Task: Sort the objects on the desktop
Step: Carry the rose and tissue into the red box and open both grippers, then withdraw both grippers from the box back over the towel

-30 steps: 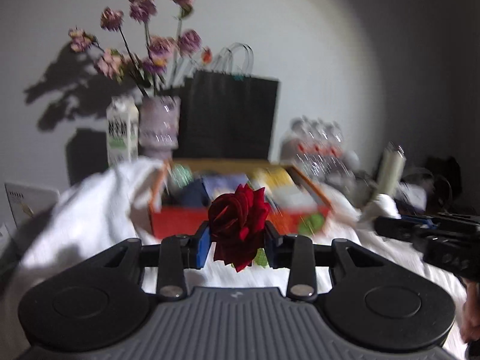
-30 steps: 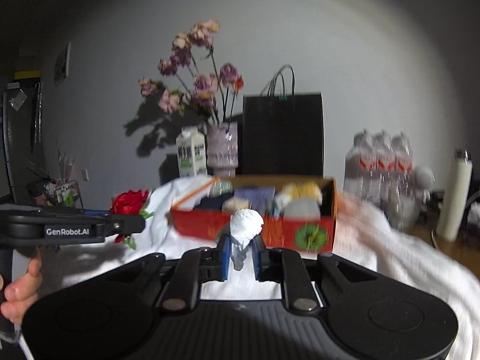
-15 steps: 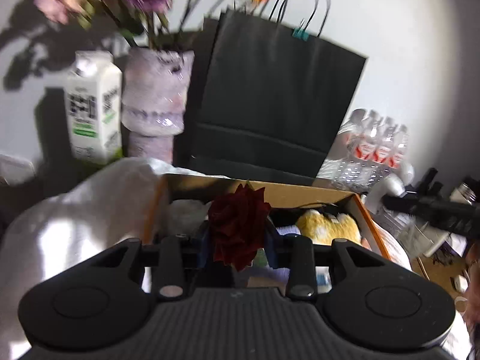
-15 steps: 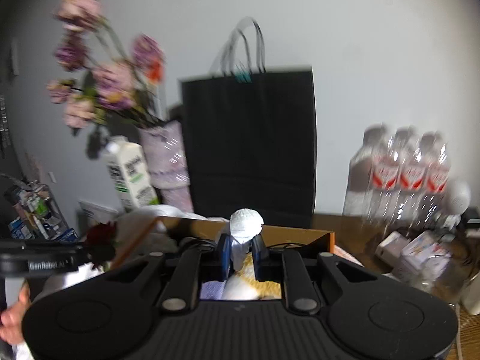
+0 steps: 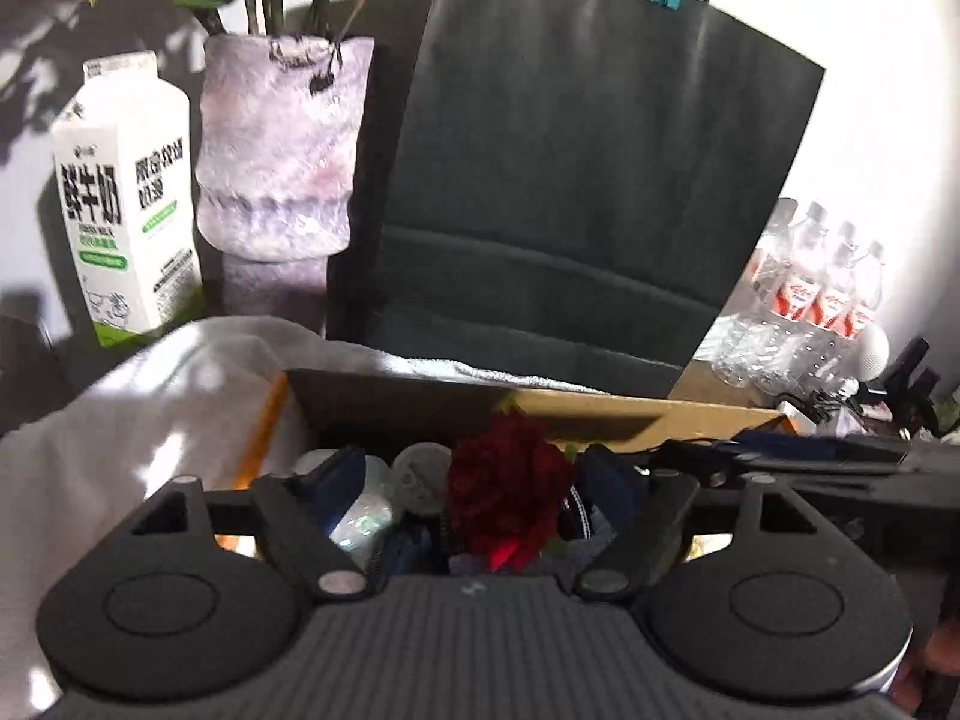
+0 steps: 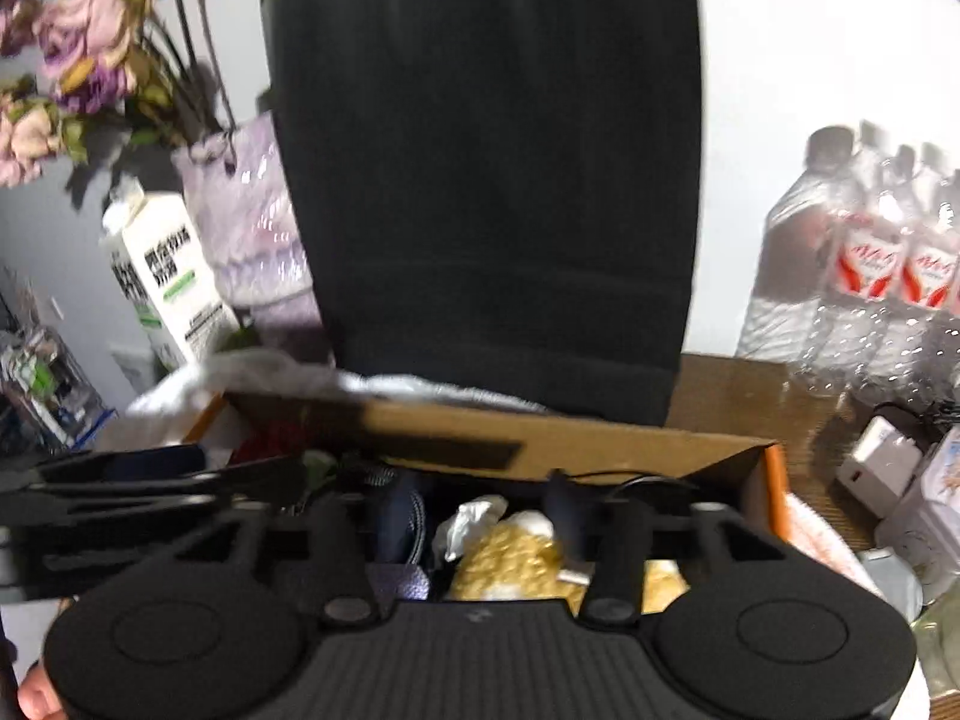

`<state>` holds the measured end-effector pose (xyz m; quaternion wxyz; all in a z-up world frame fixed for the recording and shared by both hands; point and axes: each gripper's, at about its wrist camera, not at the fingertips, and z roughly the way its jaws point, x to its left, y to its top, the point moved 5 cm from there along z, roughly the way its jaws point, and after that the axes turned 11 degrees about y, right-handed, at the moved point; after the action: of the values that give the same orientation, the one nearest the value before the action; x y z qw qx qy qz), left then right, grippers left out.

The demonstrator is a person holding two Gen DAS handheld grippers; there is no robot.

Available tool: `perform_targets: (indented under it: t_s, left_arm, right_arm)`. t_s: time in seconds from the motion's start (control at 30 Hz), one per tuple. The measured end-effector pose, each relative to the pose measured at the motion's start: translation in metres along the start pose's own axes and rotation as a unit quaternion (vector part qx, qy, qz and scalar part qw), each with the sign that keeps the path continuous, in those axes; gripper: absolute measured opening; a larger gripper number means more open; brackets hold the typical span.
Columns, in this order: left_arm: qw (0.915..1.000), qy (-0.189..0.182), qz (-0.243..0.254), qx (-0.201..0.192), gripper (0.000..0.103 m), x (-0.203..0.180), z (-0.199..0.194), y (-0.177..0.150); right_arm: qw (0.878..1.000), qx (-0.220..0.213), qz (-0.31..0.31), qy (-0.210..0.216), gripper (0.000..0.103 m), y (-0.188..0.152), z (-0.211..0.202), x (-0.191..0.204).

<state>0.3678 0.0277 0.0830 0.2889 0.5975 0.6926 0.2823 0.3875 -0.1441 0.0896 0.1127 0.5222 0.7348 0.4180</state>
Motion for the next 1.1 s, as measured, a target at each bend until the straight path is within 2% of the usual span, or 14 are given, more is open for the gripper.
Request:
perform_targets:
  t_s: [0.07, 0.17, 0.23, 0.3, 0.37, 0.47, 0.57, 0.7, 0.8, 0.9, 0.97, 1.1]
  left_arm:
    - [0.9998, 0.02, 0.002, -0.005, 0.095, 0.005, -0.014, 0.002]
    - [0.9973, 0.052, 0.023, -0.046, 0.1, 0.007, -0.055, -0.001]
    - [0.9942, 0.058, 0.027, -0.087, 0.103, 0.011, -0.089, -0.01]
    - [0.9919, 0.056, 0.02, -0.113, 0.103, 0.015, -0.122, -0.026]
    - [0.9925, 0.037, 0.008, -0.117, 0.103, 0.02, -0.147, -0.049]
    - [0.9958, -0.006, -0.009, -0.091, 0.103, 0.024, -0.175, -0.092]
    - [0.9951, -0.036, -0.034, -0.085, 0.103, 0.03, -0.205, -0.137]
    - [0.9931, -0.08, -0.068, -0.052, 0.103, 0.034, -0.238, -0.202]
    - [0.9943, -0.061, -0.045, -0.075, 0.103, 0.029, -0.263, -0.245]
    - [0.9914, 0.006, 0.03, -0.127, 0.103, 0.015, -0.283, -0.28]
    - [0.9874, 0.037, 0.045, -0.147, 0.103, 0.01, -0.294, -0.298]
    - [0.9901, 0.025, 0.025, -0.136, 0.103, 0.005, -0.303, -0.323]
  right_arm:
    - [1.0, -0.012, -0.011, -0.015, 0.065, -0.001, -0.017, 0.001]
    - [0.998, -0.032, -0.029, -0.038, 0.066, -0.008, -0.053, 0.008]
    - [0.997, -0.051, -0.043, -0.042, 0.067, -0.017, -0.082, 0.016]
    - [0.995, -0.07, -0.06, -0.04, 0.076, -0.034, -0.113, 0.024]
    - [0.993, -0.087, -0.075, -0.032, 0.086, -0.06, -0.138, 0.034]
    - [0.992, -0.092, -0.088, -0.012, 0.086, -0.109, -0.168, 0.049]
    - [0.991, -0.106, -0.084, -0.004, 0.086, -0.161, -0.197, 0.061]
    - [0.99, -0.121, -0.077, -0.014, 0.086, -0.229, -0.231, 0.077]
    - [0.989, -0.134, -0.059, -0.019, 0.086, -0.273, -0.251, 0.091]
    - [0.987, -0.142, -0.064, -0.027, 0.087, -0.308, -0.265, 0.105]
    - [0.984, -0.147, -0.083, -0.051, 0.087, -0.329, -0.274, 0.114]
    - [0.98, -0.151, -0.11, -0.075, 0.087, -0.358, -0.284, 0.124]
